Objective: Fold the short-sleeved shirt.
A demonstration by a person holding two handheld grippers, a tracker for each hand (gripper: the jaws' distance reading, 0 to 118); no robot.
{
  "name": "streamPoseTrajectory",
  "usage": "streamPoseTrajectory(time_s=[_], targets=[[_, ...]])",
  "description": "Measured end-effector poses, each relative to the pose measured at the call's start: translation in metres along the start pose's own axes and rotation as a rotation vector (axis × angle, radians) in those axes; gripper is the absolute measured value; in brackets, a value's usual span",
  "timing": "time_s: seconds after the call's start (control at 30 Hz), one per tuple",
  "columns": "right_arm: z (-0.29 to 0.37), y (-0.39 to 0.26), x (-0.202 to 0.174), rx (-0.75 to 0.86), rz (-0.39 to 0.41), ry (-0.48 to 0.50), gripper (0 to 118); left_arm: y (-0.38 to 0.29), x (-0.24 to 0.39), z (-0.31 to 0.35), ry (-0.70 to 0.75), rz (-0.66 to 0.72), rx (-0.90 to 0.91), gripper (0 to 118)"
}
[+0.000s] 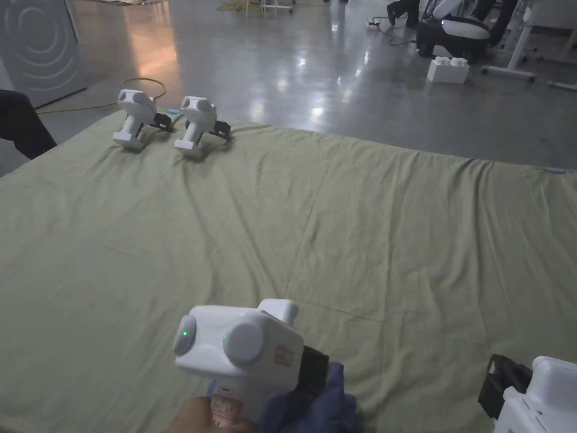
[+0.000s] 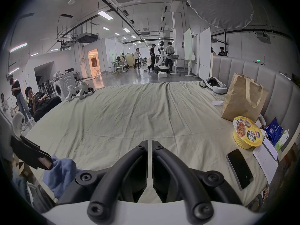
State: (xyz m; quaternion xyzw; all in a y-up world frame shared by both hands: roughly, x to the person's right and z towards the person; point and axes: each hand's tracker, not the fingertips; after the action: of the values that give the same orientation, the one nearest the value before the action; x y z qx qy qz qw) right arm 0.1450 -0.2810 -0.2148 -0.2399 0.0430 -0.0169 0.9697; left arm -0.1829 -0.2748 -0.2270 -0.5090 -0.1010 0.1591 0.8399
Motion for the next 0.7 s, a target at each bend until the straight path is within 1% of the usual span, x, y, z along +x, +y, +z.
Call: streamPoseTrajectory(time_s=[0.03, 0.07, 0.13, 0.2, 0.33, 0.4, 0.47, 0.5, 0.7], targets=[[0.0, 0.0, 0.0, -0.001, -0.001, 0.001, 6, -0.003, -0.002, -0.009, 0.013, 0.012, -0.026, 24], [0.0, -0.001, 0.0, -0.003, 0.0, 0.0, 6, -0.007, -0.005, -0.02, 0.007, 0.019, -0.072, 19], [0.0, -0.002, 0.0, -0.005, 0.001, 0.0, 6, -0.018, -0.008, -0.039, -0.003, 0.037, -0.124, 19], [0.0, -0.003, 0.0, -0.008, 0.003, -0.001, 6, -0.026, -0.008, -0.053, -0.068, 0.047, -0.149, 19], [-0.001, -0.005, 0.001, -0.014, 0.003, -0.002, 6, -0.035, -0.003, -0.065, -0.191, 0.082, -0.14, 19], [-0.001, -0.004, 0.0, -0.017, 0.004, -0.002, 6, -0.04, 0.002, -0.07, -0.189, 0.07, -0.129, 19], [0.0, -0.005, 0.0, -0.017, 0.004, -0.002, 6, -0.043, 0.008, -0.079, -0.121, 0.0, -0.1, 19], [0.0, -0.005, 0.0, -0.017, 0.003, 0.0, 6, -0.044, 0.009, -0.084, -0.111, -0.017, -0.094, 18], [0.001, -0.005, -0.005, -0.015, 0.006, 0.009, 6, -0.052, 0.009, -0.096, -0.123, -0.001, -0.074, 13]])
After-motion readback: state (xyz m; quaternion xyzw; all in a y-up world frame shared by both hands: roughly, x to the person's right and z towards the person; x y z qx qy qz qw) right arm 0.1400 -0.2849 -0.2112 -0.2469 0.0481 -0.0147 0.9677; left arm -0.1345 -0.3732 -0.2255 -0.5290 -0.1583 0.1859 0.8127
